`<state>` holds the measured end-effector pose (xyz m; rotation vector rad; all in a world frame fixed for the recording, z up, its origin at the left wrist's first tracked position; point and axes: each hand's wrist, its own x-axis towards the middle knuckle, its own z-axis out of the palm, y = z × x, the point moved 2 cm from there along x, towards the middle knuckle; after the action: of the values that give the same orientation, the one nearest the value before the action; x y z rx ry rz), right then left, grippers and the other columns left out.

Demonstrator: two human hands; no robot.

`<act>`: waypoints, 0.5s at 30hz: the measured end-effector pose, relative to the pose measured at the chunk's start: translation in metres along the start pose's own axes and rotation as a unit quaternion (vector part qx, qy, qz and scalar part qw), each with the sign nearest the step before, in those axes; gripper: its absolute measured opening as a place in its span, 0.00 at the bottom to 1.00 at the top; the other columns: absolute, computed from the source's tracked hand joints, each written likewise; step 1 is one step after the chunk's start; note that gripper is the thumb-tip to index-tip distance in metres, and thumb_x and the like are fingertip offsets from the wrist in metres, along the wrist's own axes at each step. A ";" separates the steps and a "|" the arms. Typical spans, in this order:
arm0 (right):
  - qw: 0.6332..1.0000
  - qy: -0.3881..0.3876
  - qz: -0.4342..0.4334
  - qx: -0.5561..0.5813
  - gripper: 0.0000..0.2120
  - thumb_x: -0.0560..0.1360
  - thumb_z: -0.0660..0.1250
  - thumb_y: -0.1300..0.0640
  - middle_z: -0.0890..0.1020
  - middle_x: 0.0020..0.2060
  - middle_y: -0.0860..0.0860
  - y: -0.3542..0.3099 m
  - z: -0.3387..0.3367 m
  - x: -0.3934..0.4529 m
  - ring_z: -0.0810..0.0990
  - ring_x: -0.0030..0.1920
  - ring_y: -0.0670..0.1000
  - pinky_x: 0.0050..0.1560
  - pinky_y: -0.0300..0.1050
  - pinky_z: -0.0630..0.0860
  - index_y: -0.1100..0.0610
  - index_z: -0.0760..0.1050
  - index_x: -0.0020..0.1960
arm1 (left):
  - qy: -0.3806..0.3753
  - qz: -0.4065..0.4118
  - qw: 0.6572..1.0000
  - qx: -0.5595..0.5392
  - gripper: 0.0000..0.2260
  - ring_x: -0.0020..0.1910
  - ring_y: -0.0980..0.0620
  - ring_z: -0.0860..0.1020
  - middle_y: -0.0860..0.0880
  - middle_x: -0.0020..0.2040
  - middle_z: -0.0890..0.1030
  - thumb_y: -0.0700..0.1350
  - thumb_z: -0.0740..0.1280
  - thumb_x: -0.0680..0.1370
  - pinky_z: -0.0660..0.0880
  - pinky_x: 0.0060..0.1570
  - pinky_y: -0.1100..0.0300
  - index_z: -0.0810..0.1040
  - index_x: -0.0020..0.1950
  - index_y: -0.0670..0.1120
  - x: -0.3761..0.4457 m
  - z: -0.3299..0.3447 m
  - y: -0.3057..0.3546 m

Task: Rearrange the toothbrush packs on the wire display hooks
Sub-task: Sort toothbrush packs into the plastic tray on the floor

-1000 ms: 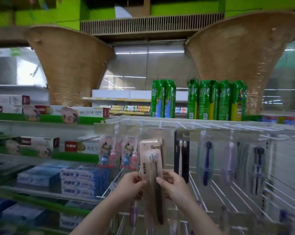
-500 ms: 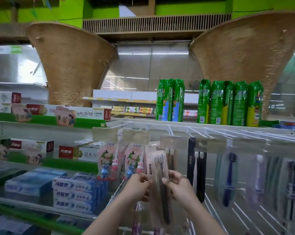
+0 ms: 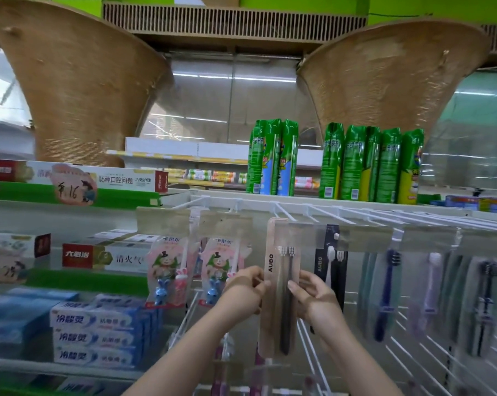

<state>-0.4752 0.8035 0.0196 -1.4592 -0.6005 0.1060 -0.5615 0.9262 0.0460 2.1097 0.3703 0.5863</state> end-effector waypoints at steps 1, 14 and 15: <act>1.000 0.002 0.002 0.001 0.10 0.76 0.67 0.62 0.83 0.51 0.53 0.000 -0.002 0.001 0.81 0.54 0.55 0.60 0.59 0.75 0.53 0.75 0.55 | -0.001 0.002 1.000 0.006 0.05 0.40 0.47 0.79 0.45 0.44 0.79 0.45 0.62 0.80 0.81 0.44 0.52 0.74 0.48 0.45 0.002 0.001 0.001; 1.000 0.014 -0.013 -0.024 0.11 0.78 0.64 0.60 0.79 0.54 0.53 0.000 -0.006 -0.006 0.78 0.55 0.52 0.62 0.51 0.74 0.55 0.72 0.59 | 0.010 0.027 0.983 0.184 0.05 0.45 0.45 0.77 0.43 0.53 0.79 0.48 0.56 0.82 0.75 0.46 0.52 0.67 0.49 0.48 0.004 0.024 0.000; 0.999 0.017 -0.017 -0.028 0.12 0.78 0.64 0.60 0.79 0.54 0.53 -0.001 -0.006 -0.007 0.78 0.55 0.52 0.62 0.50 0.74 0.56 0.71 0.61 | 0.011 0.031 0.980 0.195 0.05 0.46 0.45 0.77 0.43 0.53 0.79 0.48 0.55 0.82 0.74 0.45 0.52 0.67 0.50 0.47 0.003 0.024 0.001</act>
<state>-0.4786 0.7954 0.0187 -1.5003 -0.6051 0.0378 -0.5459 0.9104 0.0362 2.4997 0.4630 0.6110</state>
